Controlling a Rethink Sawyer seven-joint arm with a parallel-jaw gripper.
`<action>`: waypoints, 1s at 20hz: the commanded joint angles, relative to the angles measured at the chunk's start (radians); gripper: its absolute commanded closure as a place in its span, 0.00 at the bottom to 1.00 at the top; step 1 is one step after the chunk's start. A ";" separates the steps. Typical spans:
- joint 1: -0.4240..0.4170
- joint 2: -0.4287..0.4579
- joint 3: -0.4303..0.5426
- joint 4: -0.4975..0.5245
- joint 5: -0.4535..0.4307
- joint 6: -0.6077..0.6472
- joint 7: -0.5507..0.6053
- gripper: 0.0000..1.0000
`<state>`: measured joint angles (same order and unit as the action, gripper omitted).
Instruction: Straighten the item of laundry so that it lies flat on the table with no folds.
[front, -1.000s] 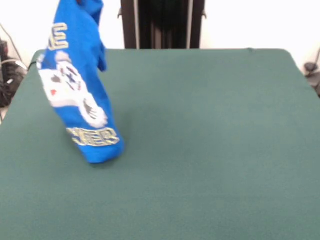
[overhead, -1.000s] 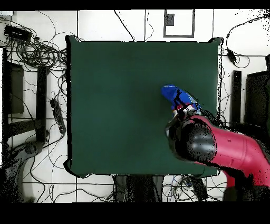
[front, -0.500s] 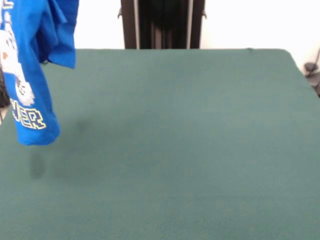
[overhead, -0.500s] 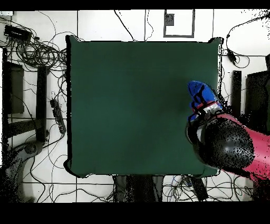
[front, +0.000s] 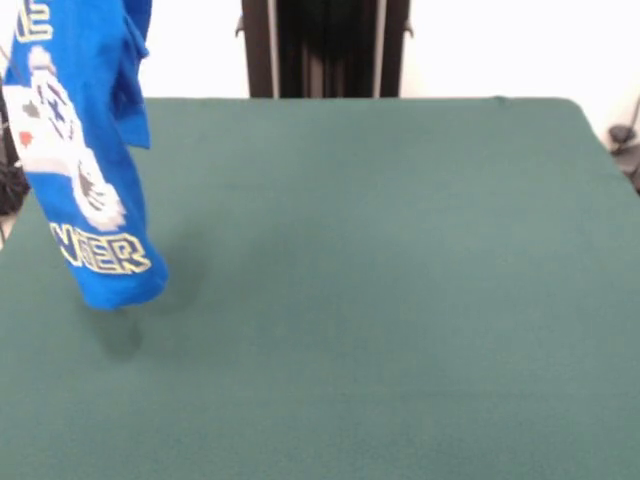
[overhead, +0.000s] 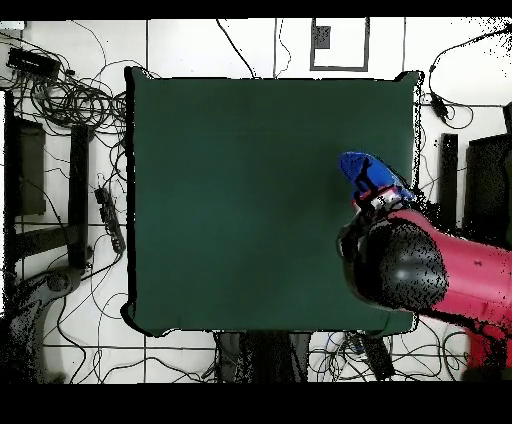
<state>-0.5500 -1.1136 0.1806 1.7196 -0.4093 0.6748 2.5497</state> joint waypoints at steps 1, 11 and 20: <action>0.094 0.124 0.046 0.094 -0.101 -0.094 -0.059 1.00; 0.274 0.263 -0.148 -0.024 -0.298 -0.164 0.176 1.00; 0.501 0.425 -0.299 -0.010 -0.178 -0.287 0.391 1.00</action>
<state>-0.1881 -0.8202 -0.0431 1.6910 -0.6460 0.4711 2.5684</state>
